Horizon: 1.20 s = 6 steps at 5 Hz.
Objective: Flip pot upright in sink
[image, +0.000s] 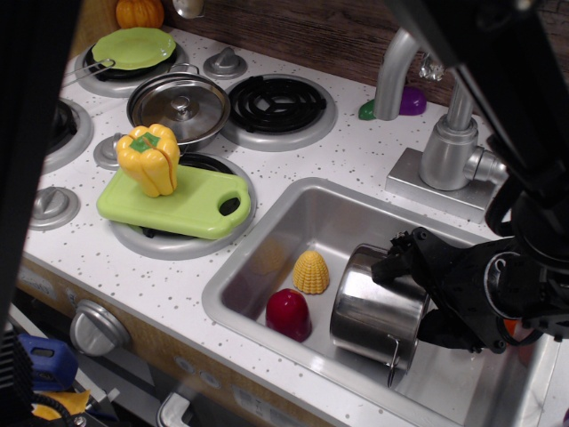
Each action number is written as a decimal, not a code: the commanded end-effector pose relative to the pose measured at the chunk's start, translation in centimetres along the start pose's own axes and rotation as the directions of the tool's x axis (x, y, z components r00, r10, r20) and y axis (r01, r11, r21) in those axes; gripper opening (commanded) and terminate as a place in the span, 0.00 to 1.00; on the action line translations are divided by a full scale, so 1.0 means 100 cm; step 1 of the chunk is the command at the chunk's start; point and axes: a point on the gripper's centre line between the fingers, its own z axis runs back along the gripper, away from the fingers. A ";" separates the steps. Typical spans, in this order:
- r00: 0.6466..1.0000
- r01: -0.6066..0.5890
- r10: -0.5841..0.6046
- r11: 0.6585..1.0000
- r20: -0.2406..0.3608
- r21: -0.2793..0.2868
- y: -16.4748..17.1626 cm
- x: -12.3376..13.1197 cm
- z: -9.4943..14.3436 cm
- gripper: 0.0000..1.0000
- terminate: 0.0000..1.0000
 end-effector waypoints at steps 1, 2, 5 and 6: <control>1.000 0.011 -0.011 1.000 0.014 -0.007 0.013 0.006 0.000 1.00 0.00; 1.000 0.013 -0.012 1.000 0.021 -0.006 0.019 0.005 -0.006 1.00 0.00; 1.000 -0.011 0.014 0.994 0.022 -0.111 0.035 0.008 -0.010 0.00 0.00; 1.000 -0.020 0.023 0.992 0.021 -0.128 0.034 0.008 -0.012 0.00 0.00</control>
